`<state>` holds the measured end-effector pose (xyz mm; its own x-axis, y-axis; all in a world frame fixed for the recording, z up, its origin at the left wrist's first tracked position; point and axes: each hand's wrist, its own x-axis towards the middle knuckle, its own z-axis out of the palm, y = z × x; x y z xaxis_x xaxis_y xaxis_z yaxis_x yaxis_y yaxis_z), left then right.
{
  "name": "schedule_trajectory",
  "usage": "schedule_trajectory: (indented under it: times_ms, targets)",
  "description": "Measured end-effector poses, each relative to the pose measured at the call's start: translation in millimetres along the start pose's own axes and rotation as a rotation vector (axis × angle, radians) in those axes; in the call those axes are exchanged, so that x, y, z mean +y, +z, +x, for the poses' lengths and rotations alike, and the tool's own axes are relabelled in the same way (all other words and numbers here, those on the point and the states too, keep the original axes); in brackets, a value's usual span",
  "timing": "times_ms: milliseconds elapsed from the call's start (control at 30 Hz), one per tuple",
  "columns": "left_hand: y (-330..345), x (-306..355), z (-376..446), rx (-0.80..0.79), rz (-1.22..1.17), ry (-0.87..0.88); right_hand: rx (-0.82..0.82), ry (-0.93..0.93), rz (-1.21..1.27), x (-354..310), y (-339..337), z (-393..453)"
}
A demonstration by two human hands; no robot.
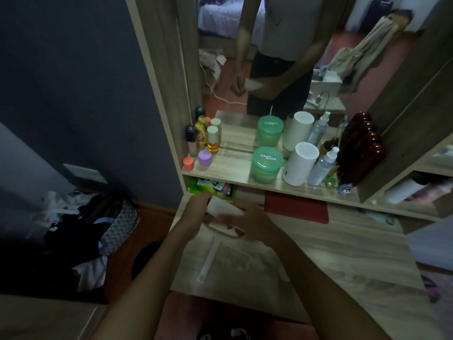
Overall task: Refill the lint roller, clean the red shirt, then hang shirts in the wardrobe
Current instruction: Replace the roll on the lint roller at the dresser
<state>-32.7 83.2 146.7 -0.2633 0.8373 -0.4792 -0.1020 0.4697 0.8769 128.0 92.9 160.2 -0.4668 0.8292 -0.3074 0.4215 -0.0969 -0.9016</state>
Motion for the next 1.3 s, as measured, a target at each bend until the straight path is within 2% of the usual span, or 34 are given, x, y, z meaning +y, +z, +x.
schedule_trajectory:
  times_ms: [133, 233, 400, 467, 533, 600, 667, 833, 967, 1067, 1233, 1300]
  targets:
    - [7, 17, -6, -0.013, -0.092, 0.022, 0.046, 0.034, 0.143, -6, -3, 0]
    - [8, 20, -7, -0.105, -0.115, -0.017, 0.06, 0.083, 0.277, -5, 0, -1]
    - [4, -7, 4, -0.266, -0.306, -0.128, 0.079, 0.16, 0.68, -2, -2, -2]
    - [5, -24, 13, -0.271, -0.354, -0.183, 0.13, 0.154, 0.598, -3, -7, -1]
    - [10, -38, 18, -0.209, -0.426, -0.231, 0.203, 0.1, 0.432, -4, -8, 0]
    - [16, -53, 25, -0.081, -0.491, -0.262, 0.338, 0.004, 0.359, -4, -10, 1]
    - [18, -72, 34, 0.062, -0.448, -0.283, 0.419, -0.069, 0.352, -3, -17, -1]
    - [22, -112, 49, 0.205, -0.401, -0.406, 0.326, 0.034, 0.265, 10, -27, -12]
    - [29, -133, 50, 0.116, -0.301, -0.457, 0.285, 0.07, 0.235, 21, -29, -20]
    - [26, -146, 48, 0.051, -0.222, -0.403, 0.226, 0.056, 0.199, 22, -28, -24]
    - [20, -128, 40, 0.12, 0.0, -0.344, 0.177, 0.06, 0.142, 21, -25, -19]
    - [18, -118, 40, 0.114, 0.017, -0.339, 0.162, 0.072, 0.126, 20, -22, -18]
